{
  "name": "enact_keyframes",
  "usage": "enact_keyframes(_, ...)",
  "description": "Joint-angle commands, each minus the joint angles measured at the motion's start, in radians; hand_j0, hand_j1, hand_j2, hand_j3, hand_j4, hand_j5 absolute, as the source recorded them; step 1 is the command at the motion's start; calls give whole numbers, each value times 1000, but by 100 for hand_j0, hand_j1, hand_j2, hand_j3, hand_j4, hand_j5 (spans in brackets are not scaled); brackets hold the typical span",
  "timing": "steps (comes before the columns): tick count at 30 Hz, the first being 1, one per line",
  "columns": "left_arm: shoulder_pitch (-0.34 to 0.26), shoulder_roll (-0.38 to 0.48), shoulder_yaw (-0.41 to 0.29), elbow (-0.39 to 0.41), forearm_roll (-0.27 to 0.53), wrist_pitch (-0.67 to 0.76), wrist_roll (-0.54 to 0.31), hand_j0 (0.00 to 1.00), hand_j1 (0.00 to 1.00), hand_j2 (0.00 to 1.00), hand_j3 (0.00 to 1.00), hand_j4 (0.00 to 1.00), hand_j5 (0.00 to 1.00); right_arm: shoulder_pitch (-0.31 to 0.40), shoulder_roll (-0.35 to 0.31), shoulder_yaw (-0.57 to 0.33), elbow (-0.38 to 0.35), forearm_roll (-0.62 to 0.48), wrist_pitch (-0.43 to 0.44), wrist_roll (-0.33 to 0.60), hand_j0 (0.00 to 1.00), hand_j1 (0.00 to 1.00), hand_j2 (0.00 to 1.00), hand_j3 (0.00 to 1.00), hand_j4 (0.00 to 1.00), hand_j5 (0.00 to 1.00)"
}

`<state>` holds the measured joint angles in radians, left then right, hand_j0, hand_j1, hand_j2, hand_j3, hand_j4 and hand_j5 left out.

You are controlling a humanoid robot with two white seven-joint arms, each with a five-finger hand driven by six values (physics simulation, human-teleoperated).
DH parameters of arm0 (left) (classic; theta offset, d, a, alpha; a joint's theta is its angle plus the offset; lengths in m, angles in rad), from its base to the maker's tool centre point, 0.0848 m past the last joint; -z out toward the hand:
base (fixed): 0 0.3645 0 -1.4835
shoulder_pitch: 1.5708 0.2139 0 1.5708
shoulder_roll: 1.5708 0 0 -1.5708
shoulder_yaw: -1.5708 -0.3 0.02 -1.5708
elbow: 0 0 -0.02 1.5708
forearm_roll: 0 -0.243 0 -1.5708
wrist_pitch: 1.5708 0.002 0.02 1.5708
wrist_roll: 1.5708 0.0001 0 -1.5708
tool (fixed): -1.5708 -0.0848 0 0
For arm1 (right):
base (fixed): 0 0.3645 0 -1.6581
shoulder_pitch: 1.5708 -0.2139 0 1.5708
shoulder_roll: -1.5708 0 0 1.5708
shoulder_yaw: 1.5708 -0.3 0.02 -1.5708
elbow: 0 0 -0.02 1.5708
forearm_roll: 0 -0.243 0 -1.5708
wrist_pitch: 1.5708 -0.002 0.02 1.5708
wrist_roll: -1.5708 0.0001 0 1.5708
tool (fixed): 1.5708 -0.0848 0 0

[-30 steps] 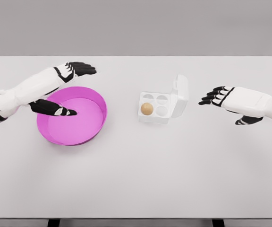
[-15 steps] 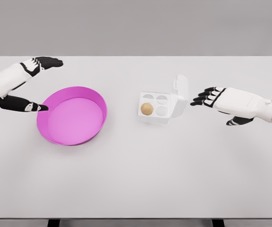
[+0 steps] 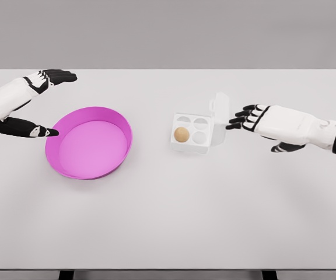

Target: Pack egg into the box and close the box lid

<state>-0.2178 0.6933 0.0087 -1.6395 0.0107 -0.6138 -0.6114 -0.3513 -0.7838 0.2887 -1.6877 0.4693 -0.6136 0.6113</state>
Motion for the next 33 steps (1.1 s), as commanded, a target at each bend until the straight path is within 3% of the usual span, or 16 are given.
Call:
enact_keyframes(1, 0, 0, 4, 0, 8, 3, 1, 100, 100, 100, 100, 100, 100, 0, 0, 13, -21, -6, 3, 0, 100, 100, 100, 100, 100, 100)
enact_keyframes(5, 0, 0, 10, 1, 8, 3, 1, 100, 100, 100, 100, 100, 100, -3, 11, 20, -66, -6, 3, 0, 100, 100, 100, 100, 100, 100)
enact_keyframes(17, 0, -1, 11, 3, 8, 3, 1, 100, 100, 100, 100, 100, 100, -67, 71, 78, -64, -6, 3, 0, 100, 100, 100, 100, 100, 100)
enact_keyframes(20, 0, -1, 11, 1, 8, 3, 1, 100, 100, 100, 100, 100, 100, -67, 120, 101, -63, -6, 3, 0, 100, 100, 100, 100, 100, 100)
enact_keyframes(23, 0, -1, 11, 1, 8, 3, 1, 100, 100, 100, 100, 100, 100, -81, 117, 98, -60, -6, 3, 0, 100, 100, 100, 100, 100, 100)
enact_keyframes(26, 0, -1, 11, 1, 8, 3, 1, 100, 100, 100, 100, 100, 100, -81, 104, 12, 0, -26, 3, 0, 100, 100, 100, 100, 100, 100)
enact_keyframes(27, 0, -1, 11, 1, 8, 3, 1, 100, 100, 100, 100, 100, 100, -52, 106, -85, 69, -57, 3, 0, 100, 100, 100, 100, 100, 100)
enact_keyframes(28, 0, -1, 11, 1, 8, 3, 1, 100, 100, 100, 100, 100, 100, -25, 104, -108, 105, -67, 3, 0, 100, 100, 100, 100, 100, 100)
enact_keyframes(30, 0, -1, 11, 1, 8, 3, 1, 100, 100, 100, 100, 100, 100, -9, 89, -125, 152, -69, 3, 0, 100, 100, 100, 100, 100, 100)
enact_keyframes(33, 0, -1, 11, 1, 8, 3, 1, 100, 100, 100, 100, 100, 100, 3, 86, -123, 149, -69, 3, 0, 100, 100, 100, 100, 100, 100)
